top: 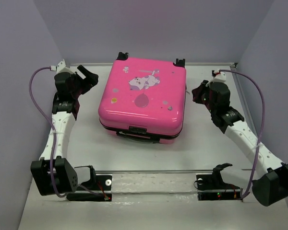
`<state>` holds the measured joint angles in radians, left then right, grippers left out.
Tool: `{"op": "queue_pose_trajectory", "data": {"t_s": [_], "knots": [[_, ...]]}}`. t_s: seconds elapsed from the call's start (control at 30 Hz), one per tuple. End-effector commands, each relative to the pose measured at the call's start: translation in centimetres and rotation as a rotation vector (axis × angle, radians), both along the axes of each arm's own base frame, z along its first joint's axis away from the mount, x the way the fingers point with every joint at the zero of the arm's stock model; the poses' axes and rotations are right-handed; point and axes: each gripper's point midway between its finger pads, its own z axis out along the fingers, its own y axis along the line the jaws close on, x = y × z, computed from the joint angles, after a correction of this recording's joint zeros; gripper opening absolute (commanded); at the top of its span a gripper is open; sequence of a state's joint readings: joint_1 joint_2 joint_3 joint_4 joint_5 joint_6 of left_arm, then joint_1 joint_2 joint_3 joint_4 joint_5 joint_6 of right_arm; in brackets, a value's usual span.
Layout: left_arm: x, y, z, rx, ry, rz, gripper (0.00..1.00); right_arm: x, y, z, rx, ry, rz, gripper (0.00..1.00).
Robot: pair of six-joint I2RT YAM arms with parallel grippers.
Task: Pack the luggage
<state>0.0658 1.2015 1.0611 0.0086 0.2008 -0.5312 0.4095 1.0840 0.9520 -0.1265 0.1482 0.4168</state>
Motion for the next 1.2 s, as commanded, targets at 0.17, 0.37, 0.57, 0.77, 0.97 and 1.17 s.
{"op": "queue_pose_trajectory", "data": {"t_s": [0.17,0.37,0.57,0.77,0.97,1.17], "knots": [[3.2,1.8,-8.5,-0.187,0.142,0.046,0.74,3.4,-5.0,-6.4,0.005,0.162,-0.143,0.07],[2.7,2.3,-15.2,-0.260,0.259,0.133,0.61,5.3,-3.3,-9.7,0.023,0.249,-0.092,0.07],[0.2,-1.0,-20.9,-0.301,0.349,0.109,0.45,6.6,-0.8,-11.6,0.071,0.304,0.008,0.07],[-2.2,-5.1,-19.9,-0.250,0.304,0.040,0.36,8.5,2.8,-11.9,0.114,0.324,0.193,0.07],[-6.8,-7.6,-18.8,-0.224,0.234,-0.008,0.31,10.2,8.4,-9.3,0.180,0.292,0.481,0.10],[-11.8,-10.2,-18.4,-0.174,0.174,-0.083,0.29,12.9,12.7,-7.5,0.235,0.331,0.671,0.42]]}}
